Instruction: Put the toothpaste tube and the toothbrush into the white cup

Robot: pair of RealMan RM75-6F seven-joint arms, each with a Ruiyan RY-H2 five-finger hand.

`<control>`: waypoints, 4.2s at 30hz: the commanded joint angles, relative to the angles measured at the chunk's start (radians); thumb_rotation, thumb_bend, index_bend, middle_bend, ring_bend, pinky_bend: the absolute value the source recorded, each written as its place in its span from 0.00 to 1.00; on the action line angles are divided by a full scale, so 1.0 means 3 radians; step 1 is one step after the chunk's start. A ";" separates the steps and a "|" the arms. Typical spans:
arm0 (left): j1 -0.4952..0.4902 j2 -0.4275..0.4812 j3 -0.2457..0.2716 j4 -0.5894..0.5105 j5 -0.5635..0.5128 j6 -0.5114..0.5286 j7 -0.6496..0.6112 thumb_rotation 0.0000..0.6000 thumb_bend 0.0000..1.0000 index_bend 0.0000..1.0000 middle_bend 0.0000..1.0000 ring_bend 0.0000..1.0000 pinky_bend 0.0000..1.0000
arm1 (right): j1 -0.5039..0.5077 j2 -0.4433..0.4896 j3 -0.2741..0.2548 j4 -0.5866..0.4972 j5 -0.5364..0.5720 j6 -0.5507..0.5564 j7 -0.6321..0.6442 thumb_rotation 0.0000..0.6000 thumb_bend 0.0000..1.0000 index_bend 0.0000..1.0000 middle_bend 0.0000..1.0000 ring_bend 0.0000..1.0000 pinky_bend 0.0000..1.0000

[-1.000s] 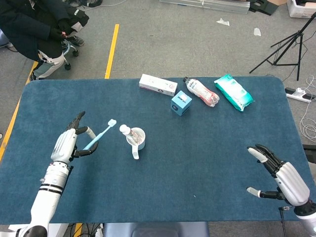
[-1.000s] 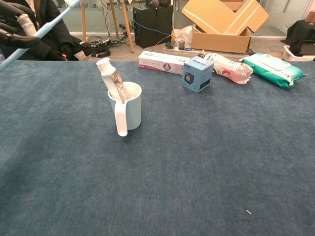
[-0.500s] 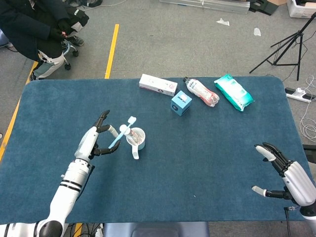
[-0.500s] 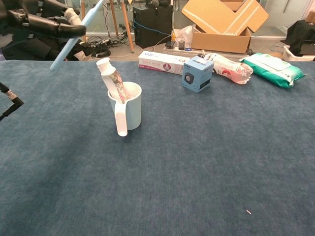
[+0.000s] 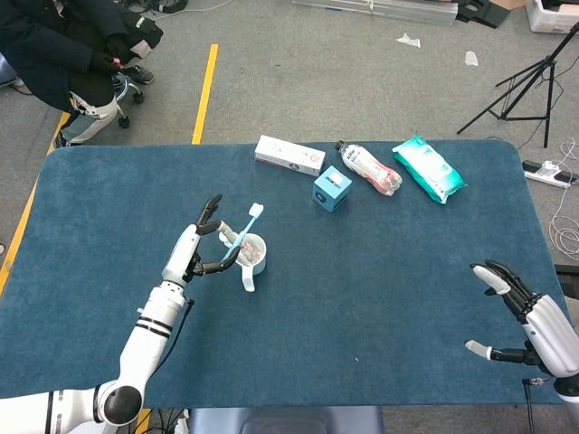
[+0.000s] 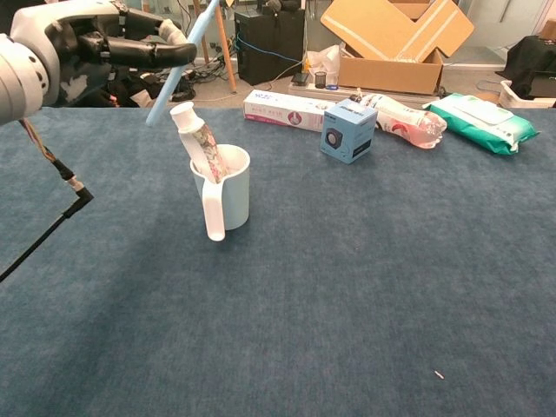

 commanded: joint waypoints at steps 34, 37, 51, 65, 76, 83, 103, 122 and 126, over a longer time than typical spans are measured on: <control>-0.0227 -0.1185 -0.0066 0.1767 0.0855 0.0007 -0.1393 1.00 0.43 0.55 0.00 0.00 0.00 | -0.0002 0.0017 -0.0006 0.0034 -0.0041 0.0005 0.0086 1.00 0.01 0.05 0.16 0.09 0.40; -0.0260 -0.1257 -0.0085 0.1899 0.0868 -0.0011 -0.1459 1.00 0.43 0.54 0.00 0.00 0.00 | -0.0004 0.0019 -0.0007 0.0038 -0.0045 0.0011 0.0095 1.00 0.01 0.05 0.16 0.09 0.40; -0.0367 -0.1520 -0.0091 0.2367 0.1014 -0.0040 -0.1791 1.00 0.43 0.54 0.00 0.00 0.00 | -0.0004 0.0029 -0.0007 0.0054 -0.0032 0.0009 0.0142 1.00 0.01 0.05 0.16 0.09 0.40; -0.0351 -0.1503 -0.0054 0.2267 0.1199 0.0104 -0.1805 1.00 0.43 0.52 0.00 0.00 0.00 | -0.0002 0.0034 -0.0009 0.0060 -0.0036 0.0006 0.0160 1.00 0.01 0.05 0.16 0.09 0.40; -0.0341 -0.1537 -0.0038 0.2283 0.1206 0.0121 -0.1827 1.00 0.43 0.49 0.00 0.00 0.00 | 0.0003 0.0037 -0.0009 0.0051 -0.0033 -0.0008 0.0158 1.00 0.01 0.05 0.16 0.09 0.40; -0.0352 -0.1530 -0.0033 0.2302 0.1237 0.0128 -0.1805 1.00 0.43 0.49 0.00 0.00 0.00 | 0.0000 0.0039 -0.0008 0.0059 -0.0031 0.0000 0.0175 1.00 0.01 0.05 0.16 0.09 0.40; -0.0281 -0.1358 0.0032 0.2161 0.1253 0.0093 -0.1724 1.00 0.43 0.46 0.00 0.00 0.00 | 0.0008 0.0034 -0.0013 0.0046 -0.0048 -0.0018 0.0140 1.00 0.01 0.05 0.16 0.09 0.40; -0.0164 -0.1109 0.0047 0.1825 0.1265 0.0208 -0.1472 1.00 0.43 0.43 0.00 0.00 0.00 | 0.0011 0.0035 -0.0016 0.0039 -0.0051 -0.0024 0.0129 1.00 0.01 0.05 0.16 0.09 0.40; -0.0082 -0.0927 0.0119 0.1520 0.1320 0.0316 -0.1119 1.00 0.42 0.38 0.00 0.00 0.00 | 0.0012 0.0034 -0.0014 0.0042 -0.0044 -0.0025 0.0134 1.00 0.01 0.05 0.16 0.09 0.40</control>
